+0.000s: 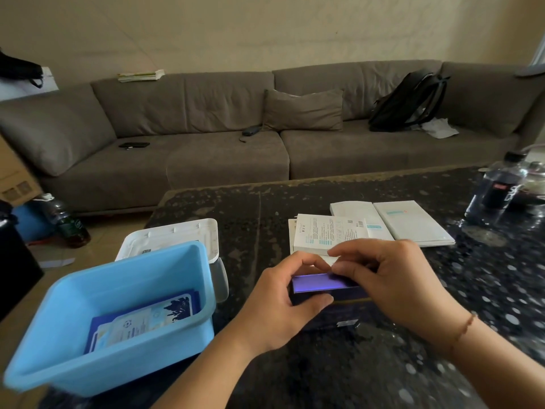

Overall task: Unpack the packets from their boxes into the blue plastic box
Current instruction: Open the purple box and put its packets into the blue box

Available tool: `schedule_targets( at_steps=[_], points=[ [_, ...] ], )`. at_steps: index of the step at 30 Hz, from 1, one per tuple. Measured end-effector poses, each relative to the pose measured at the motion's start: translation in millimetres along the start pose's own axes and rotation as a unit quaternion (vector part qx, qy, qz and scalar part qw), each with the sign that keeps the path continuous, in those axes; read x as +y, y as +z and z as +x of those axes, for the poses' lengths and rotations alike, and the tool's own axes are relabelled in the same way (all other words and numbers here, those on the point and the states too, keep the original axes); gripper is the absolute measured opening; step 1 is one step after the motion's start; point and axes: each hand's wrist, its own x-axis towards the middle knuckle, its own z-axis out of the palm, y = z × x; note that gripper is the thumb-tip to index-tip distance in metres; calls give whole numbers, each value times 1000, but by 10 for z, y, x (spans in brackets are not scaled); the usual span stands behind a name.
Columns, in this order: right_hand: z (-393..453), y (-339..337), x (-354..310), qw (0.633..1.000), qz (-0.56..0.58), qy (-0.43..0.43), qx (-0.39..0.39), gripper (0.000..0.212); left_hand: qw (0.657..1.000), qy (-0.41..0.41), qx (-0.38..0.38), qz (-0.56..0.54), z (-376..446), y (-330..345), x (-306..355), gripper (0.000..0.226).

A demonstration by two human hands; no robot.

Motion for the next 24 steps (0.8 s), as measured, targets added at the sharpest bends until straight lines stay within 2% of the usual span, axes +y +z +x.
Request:
schedule_targets(
  at_steps=[4,6,9,12,14,17,19,21,23,24],
  points=[
    [10,-31,-53,997,57,25,-38,33,1000,-9,11,-8,4,-13,-3,36],
    [-24,-23,-60,999,-18,-29,-12,30,1000,-4,14,-13,14,-11,-26,35],
    [-109,19,-35,980,-128,-142,51,26,1000,-2,16,-3,28,-5,-51,31],
    [-162,17,10,971,-116,-199,67,14,1000,-1,11,5,45,-15,-70,28],
    [-190,-8,43,968,-83,-235,38,6,1000,-6,6,0,63,-33,-70,28],
    [-242,-39,87,959,-73,-274,-2,9,1000,-17,-6,-6,81,-60,-61,34],
    [-279,-35,105,969,-64,-238,20,9,1000,-20,-11,5,83,-71,-46,35],
    [-276,-34,75,991,53,-107,58,16,1000,-9,-18,9,86,-80,-43,34],
    [-193,-64,19,964,252,46,68,25,1000,2,-20,14,85,-85,-37,34],
    [-141,-82,6,945,307,93,69,30,1000,6,-18,23,85,-82,-24,34]
  ],
)
